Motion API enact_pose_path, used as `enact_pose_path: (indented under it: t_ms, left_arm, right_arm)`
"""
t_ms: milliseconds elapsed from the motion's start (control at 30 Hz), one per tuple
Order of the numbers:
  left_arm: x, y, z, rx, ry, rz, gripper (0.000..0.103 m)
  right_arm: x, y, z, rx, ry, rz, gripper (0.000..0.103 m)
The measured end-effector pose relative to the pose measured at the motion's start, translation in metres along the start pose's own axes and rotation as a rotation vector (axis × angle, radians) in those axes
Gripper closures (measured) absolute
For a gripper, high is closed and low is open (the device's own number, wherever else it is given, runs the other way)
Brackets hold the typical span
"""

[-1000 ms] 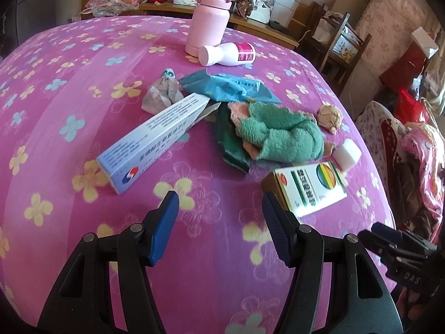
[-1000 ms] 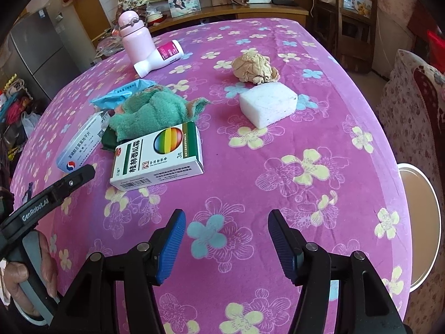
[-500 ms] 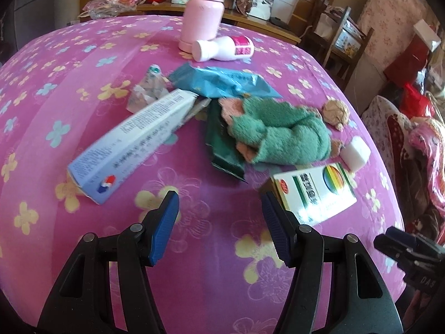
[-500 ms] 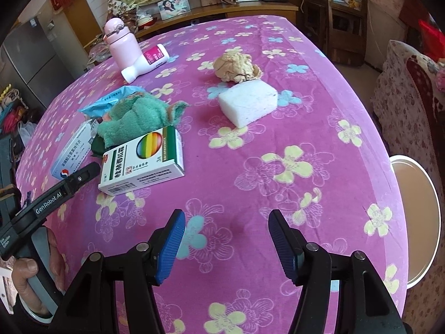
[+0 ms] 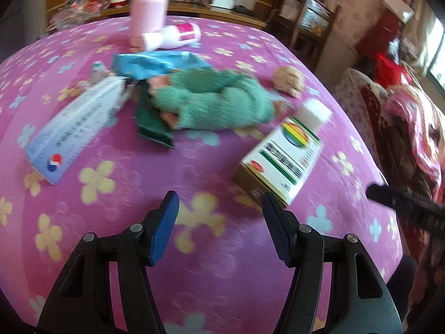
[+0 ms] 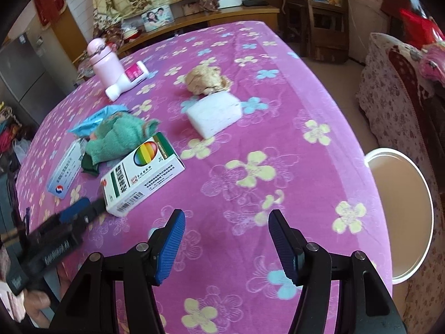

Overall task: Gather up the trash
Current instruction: 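Lower both open tools toward the rainbow medicine box and white ointment box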

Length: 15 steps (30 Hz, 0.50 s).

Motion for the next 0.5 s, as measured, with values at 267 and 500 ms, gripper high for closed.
enact_pose_path:
  t_ms: [267,500]
  left_arm:
    - [-0.009,0.025,-0.008,-0.061,-0.010,0.067,0.042]
    - [0.009,-0.004,-0.036,0.000,0.056,0.044,0.042]
  right_arm:
    - [-0.003,0.016,-0.011,-0.020,0.009,0.036,0.042]
    - [-0.005,0.009,-0.008,-0.002,0.005,0.027,0.038]
Point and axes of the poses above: each gripper's, at about its wrist camera, not at the fingertips, and z roughly the way its jaws point, y to its right, x to its top, the point moved 9 cm from there along z, roughly the way its jaws point, and after that the axes turned 11 degrees about -z, right-handed, at the moved point
